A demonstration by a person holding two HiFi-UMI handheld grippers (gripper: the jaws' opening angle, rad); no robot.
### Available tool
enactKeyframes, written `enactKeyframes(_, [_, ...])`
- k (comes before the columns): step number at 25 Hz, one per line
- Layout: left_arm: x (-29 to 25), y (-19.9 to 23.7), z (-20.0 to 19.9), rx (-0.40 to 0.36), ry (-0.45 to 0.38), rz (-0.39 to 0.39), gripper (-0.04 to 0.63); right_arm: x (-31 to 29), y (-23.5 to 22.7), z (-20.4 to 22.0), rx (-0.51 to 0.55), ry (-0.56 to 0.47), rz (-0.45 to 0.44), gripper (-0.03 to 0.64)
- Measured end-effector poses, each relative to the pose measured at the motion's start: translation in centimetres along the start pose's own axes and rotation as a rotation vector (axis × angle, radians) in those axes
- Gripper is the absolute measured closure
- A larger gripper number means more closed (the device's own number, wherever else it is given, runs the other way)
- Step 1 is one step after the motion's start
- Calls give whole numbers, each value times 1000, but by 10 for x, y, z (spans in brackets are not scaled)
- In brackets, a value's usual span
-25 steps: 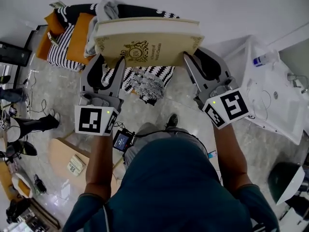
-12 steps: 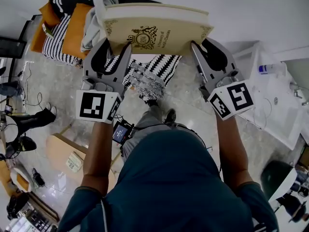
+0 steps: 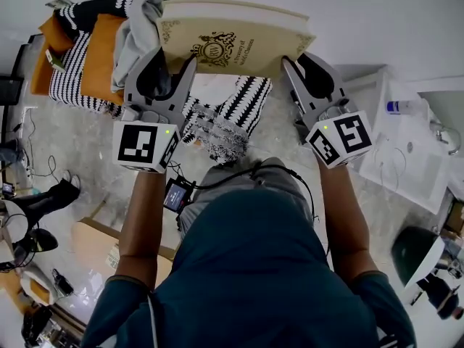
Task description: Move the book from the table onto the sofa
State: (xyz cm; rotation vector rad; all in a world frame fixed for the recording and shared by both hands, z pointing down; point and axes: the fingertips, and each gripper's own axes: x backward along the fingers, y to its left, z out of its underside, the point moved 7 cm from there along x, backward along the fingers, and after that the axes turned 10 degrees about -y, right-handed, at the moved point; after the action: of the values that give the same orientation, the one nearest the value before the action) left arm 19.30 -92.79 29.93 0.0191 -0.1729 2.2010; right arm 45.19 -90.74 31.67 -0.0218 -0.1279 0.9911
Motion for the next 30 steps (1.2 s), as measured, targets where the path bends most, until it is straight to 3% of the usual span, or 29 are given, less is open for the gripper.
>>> enactKeyframes(12, [-44, 30, 52, 16, 96, -15, 410, -48, -38, 57, -61, 36, -17, 508])
enactKeyframes(30, [-103, 60, 179, 126, 341, -87, 410, -117, -104, 183, -202, 240, -81, 508])
